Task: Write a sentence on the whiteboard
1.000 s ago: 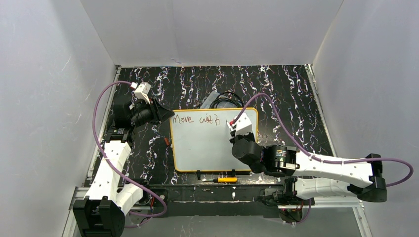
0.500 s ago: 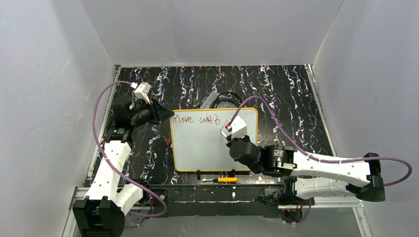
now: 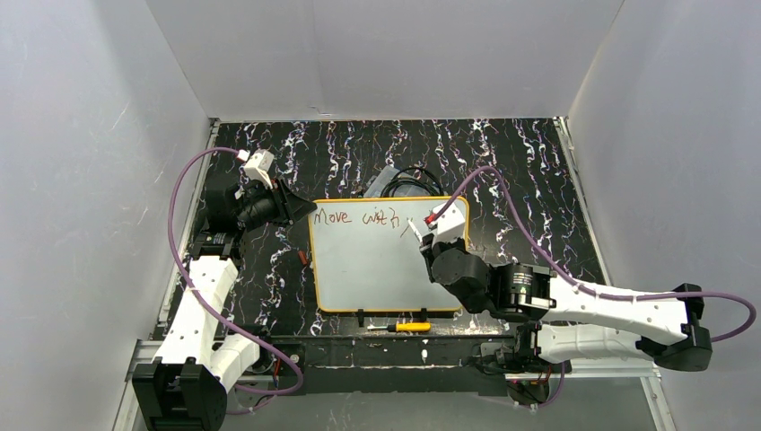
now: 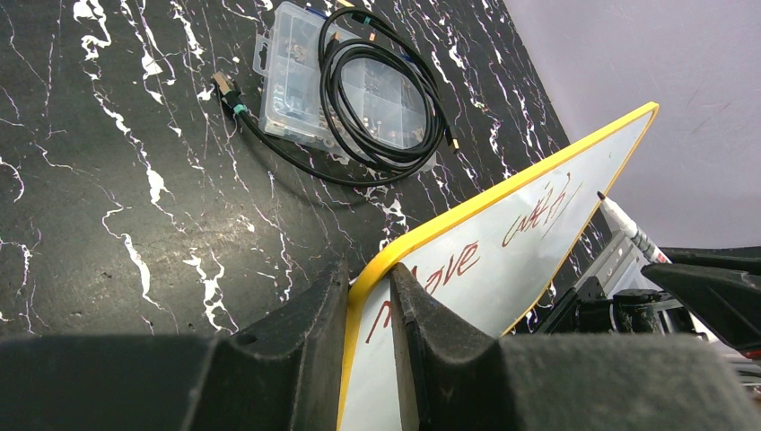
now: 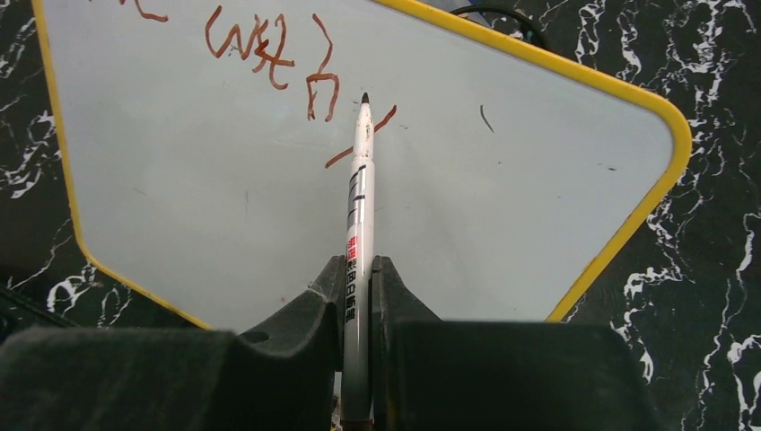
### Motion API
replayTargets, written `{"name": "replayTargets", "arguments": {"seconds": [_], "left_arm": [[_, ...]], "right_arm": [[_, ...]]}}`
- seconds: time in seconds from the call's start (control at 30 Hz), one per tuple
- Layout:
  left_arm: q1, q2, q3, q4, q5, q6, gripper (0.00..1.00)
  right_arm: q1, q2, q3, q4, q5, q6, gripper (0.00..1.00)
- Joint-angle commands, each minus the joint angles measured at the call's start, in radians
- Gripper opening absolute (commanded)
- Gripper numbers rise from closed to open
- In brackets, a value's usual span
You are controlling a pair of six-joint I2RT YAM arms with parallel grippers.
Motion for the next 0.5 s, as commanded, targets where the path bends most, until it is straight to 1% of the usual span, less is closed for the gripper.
{"name": "replayTargets", "arguments": {"seconds": [0.0, 0.3, 0.47], "left_arm": [[-0.003, -0.015, 0.014, -0.024, 0.024, 0.004, 0.20], [-0.003, -0.010, 0.013, -0.024, 0.026, 0.003, 0.20], [-0.002, -0.009, 0.014, -0.024, 0.026, 0.002, 0.20]], "right_arm": [[-0.002, 0.024, 0.036, 0.037, 0.098, -0.036, 0.01], [-0.005, 0.053, 0.037, 0.040, 0.122, -0.045, 0.01], [-0.012, 0.073, 0.050, 0.003, 0.127, -0.033, 0.01]]}}
